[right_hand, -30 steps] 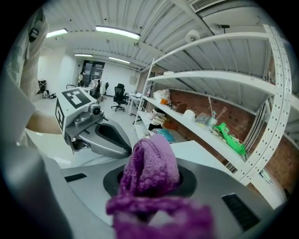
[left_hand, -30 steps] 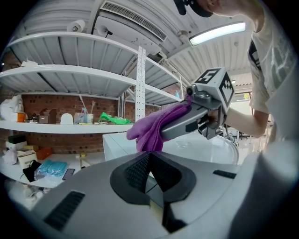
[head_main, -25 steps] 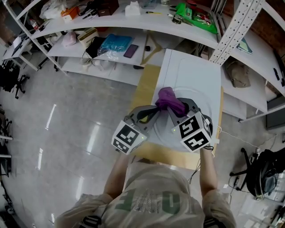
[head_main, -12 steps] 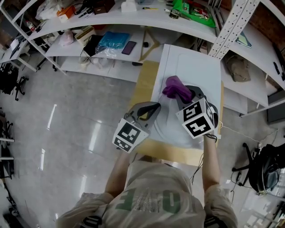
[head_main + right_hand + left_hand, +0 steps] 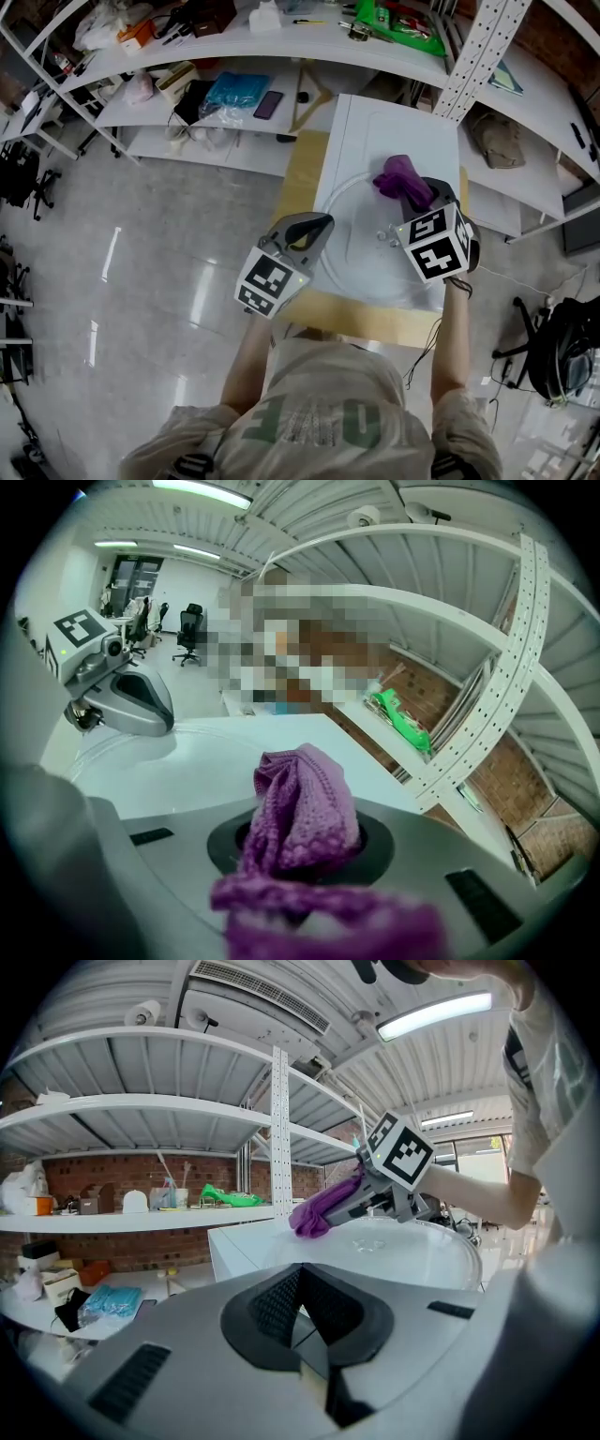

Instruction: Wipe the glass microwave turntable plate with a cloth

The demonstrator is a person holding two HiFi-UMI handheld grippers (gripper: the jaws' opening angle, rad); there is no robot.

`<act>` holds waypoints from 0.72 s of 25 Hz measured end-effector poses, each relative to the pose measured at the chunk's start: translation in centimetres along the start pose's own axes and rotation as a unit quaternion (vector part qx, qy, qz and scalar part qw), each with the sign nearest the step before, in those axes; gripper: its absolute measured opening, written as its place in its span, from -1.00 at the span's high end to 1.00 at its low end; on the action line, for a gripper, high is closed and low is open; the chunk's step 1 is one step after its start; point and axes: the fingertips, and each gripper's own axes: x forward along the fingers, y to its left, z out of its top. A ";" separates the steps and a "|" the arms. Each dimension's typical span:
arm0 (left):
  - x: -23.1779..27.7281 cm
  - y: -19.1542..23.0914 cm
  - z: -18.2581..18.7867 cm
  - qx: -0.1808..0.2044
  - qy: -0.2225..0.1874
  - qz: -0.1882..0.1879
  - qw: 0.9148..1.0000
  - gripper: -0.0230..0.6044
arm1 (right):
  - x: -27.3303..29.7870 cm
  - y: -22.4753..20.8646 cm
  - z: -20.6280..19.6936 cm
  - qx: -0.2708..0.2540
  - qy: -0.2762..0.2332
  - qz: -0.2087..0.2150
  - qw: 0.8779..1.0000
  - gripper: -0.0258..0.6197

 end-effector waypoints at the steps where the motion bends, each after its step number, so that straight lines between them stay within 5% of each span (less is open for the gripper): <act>1: 0.0 0.0 0.0 -0.001 -0.001 0.000 1.000 0.92 | -0.4 -0.5 -0.6 0.004 0.006 -0.008 1.000 0.77; 18: -0.1 0.2 0.0 0.002 0.005 0.009 1.000 0.92 | -8.9 -0.3 -7.6 0.043 0.028 -0.052 0.997 0.77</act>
